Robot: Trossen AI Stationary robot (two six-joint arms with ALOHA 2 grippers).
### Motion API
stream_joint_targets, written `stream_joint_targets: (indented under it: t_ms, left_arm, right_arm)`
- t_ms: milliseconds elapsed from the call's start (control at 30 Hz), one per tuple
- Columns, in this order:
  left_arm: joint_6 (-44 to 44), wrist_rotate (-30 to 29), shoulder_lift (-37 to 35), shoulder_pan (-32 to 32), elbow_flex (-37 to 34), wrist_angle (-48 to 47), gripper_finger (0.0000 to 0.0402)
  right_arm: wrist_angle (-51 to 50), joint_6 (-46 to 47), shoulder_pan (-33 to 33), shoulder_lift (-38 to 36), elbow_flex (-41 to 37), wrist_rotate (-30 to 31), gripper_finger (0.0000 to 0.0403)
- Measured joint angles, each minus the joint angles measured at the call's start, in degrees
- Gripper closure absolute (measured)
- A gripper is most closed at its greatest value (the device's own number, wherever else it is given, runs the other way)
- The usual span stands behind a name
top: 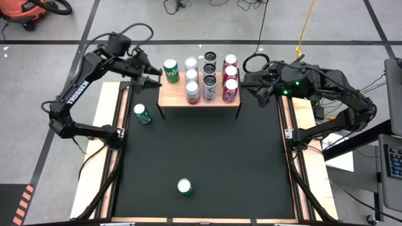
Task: Place canned beverage on shelf
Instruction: Put the middle green soda can on the shelf
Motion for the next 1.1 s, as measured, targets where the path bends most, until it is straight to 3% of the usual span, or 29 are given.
stream_joint_targets:
  t_ms: [233,500,700,1100]
  left_arm:
    - [0.22,-6.61,1.35,-2.17,-6.49,1.01,0.0135]
    - [0.29,-7.69,4.42,-2.43,-12.14,7.86,0.0137]
    - [1.08,-12.49,6.32,-2.7,-12.43,12.74,0.0137]
    - [3.37,-12.78,9.18,-2.74,-12.43,14.57,0.0137]
  right_arm:
    - [-0.04,-0.4,0.0,1.14,0.0,1.19,0.0012]
    - [-0.04,0.03,0.0,1.39,0.0,1.67,0.0012]
    - [-0.04,-0.11,-0.02,1.39,0.0,3.02,0.0012]
    - [-0.04,-0.31,-0.02,1.39,0.0,3.09,0.0012]
